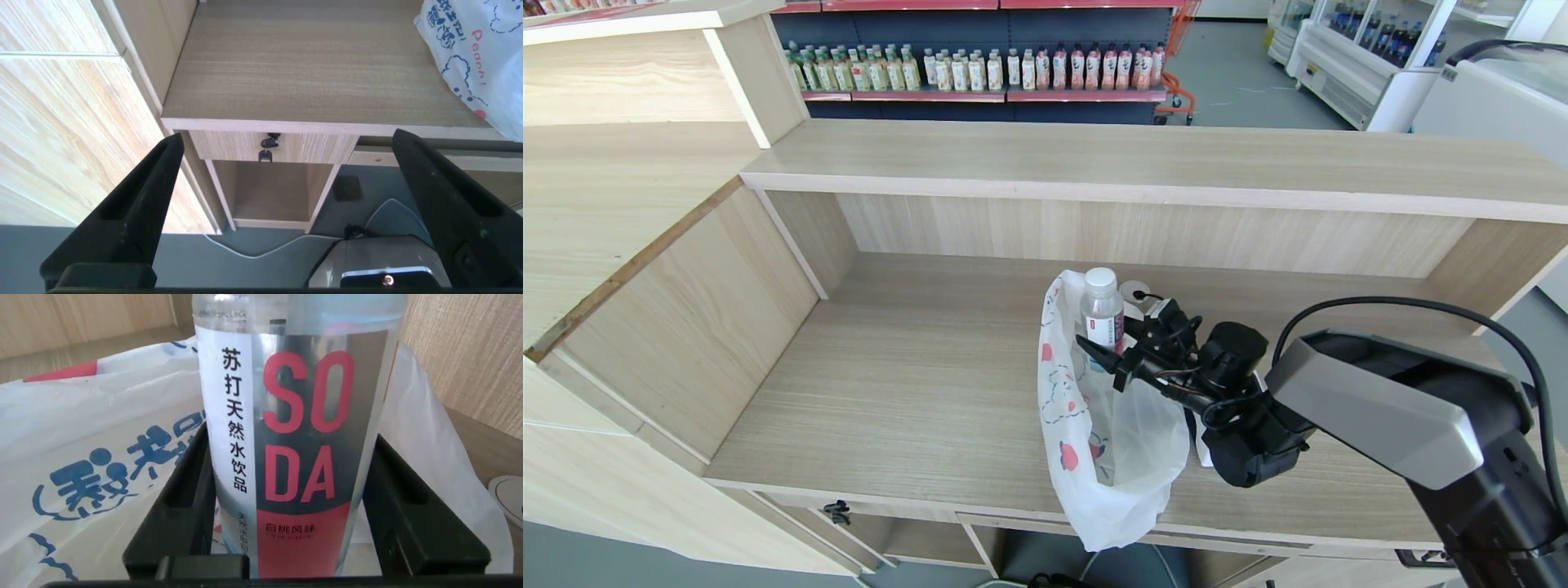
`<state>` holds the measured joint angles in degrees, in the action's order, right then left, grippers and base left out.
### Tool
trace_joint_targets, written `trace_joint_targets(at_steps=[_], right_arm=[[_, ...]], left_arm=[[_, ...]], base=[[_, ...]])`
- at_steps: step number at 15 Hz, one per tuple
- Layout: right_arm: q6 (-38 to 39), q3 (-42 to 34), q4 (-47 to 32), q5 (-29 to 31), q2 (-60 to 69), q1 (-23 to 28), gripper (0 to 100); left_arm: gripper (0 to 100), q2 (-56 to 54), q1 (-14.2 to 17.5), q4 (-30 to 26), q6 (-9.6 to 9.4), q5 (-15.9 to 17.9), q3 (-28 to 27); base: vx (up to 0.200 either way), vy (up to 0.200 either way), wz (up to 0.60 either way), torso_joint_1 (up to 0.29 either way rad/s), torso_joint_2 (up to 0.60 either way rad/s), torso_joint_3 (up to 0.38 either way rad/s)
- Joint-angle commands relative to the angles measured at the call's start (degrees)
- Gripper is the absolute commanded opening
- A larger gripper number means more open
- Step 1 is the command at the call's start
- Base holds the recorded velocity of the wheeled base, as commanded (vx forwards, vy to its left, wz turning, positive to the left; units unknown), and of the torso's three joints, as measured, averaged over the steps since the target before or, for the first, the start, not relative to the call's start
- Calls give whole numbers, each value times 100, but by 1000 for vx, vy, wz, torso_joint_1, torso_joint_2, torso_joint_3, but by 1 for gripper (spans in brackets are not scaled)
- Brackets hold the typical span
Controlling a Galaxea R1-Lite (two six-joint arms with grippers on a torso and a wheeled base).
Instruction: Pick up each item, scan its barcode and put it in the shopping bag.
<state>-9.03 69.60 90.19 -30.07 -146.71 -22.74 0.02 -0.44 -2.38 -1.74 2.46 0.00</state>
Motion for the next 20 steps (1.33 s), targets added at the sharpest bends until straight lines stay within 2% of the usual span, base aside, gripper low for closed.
trace_joint_targets(at_steps=[1,4,12,13,14,16,17,20], right_arm=[[-11,-7,-19,2,-6,-3,100],[33,-210,-19,2,530,67,100],[-2,-3435,-19,54,3465,270,100],[-160,-4050,-528,81,4133,551,100],[-143,-4235,-959,98,4529,727,100],[-99,-4384,-2383,116,5619,1474,100],[-99,-4507,-2717,125,5961,1957,100],[174,-5228,-2778,212,6761,3012,100]], left_arm=[[100,-2,0,0,-1,0,0],[100,-2,0,0,-1,0,0],[100,-2,0,0,-1,0,0],[100,-2,0,0,-1,0,0],[100,-2,0,0,-1,0,0],[100,-2,9,0,-1,0,0],[100,-2,0,0,-1,0,0],[100,-2,0,0,-1,0,0]], base=[[0,0,0,0,0,0],[0,0,0,0,0,0],[0,0,0,0,0,0],[0,0,0,0,0,0],[0,0,0,0,0,0],[0,0,0,0,0,0],[0,0,0,0,0,0],[0,0,0,0,0,0]])
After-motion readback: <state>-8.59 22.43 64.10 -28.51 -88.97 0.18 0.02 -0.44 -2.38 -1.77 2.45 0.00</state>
